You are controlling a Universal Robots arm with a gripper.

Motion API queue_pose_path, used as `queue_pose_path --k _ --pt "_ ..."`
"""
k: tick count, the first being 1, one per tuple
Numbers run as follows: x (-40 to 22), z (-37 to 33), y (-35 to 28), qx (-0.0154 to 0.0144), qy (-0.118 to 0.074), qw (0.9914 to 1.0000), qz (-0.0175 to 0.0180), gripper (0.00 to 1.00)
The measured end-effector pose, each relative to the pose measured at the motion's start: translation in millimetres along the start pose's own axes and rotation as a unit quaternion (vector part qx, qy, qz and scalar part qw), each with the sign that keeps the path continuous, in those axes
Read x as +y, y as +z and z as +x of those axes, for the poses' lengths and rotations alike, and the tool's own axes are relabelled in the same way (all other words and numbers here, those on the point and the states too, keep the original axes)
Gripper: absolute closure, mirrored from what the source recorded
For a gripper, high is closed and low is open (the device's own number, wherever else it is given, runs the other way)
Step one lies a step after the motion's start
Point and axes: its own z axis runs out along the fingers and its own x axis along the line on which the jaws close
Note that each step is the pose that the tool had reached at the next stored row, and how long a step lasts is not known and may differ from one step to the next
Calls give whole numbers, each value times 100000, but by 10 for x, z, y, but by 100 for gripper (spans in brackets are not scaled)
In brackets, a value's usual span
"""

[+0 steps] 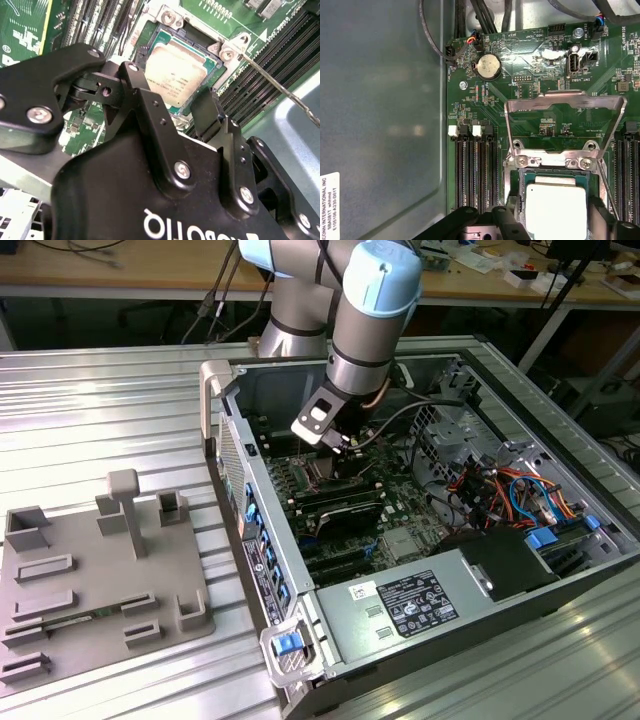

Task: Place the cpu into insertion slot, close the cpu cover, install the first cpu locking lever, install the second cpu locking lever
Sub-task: 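Place the cpu into insertion slot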

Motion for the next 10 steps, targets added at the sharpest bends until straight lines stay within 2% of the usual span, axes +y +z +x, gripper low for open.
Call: queue_pose_path --k 10 --pt "1 17 18 -32 398 99999 10 37"
